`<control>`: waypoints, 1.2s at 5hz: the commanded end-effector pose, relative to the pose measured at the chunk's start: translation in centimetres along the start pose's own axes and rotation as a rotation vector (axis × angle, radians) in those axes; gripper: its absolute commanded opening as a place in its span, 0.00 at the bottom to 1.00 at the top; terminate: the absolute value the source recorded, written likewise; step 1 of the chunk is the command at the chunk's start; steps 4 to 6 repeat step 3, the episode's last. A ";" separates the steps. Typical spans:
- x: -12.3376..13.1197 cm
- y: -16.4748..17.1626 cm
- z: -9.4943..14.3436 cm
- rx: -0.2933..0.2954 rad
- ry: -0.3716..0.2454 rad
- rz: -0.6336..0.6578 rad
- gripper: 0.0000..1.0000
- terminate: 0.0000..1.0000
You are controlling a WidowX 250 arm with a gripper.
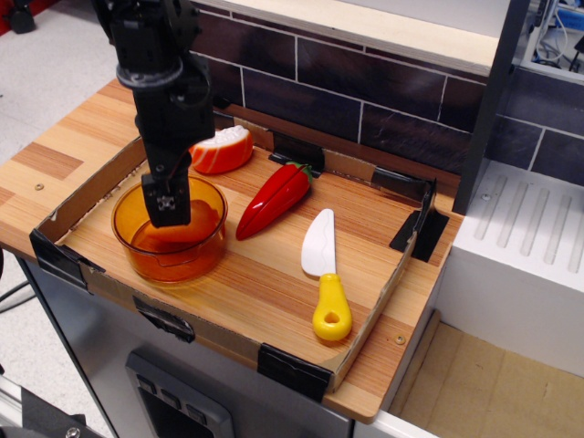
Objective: Put carrot in pot
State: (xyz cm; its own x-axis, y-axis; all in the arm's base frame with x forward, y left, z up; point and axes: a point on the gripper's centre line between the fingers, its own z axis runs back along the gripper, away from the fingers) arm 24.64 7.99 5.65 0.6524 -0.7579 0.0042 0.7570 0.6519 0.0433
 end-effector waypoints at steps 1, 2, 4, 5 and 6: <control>-1.1 1.1 7.3 0.086 -0.058 0.049 1.00 0.00; -1.1 1.1 7.3 0.086 -0.058 0.049 1.00 0.00; -1.1 1.1 7.3 0.086 -0.058 0.049 1.00 1.00; -1.1 1.1 7.3 0.086 -0.058 0.049 1.00 1.00; -1.1 1.1 7.3 0.086 -0.058 0.049 1.00 1.00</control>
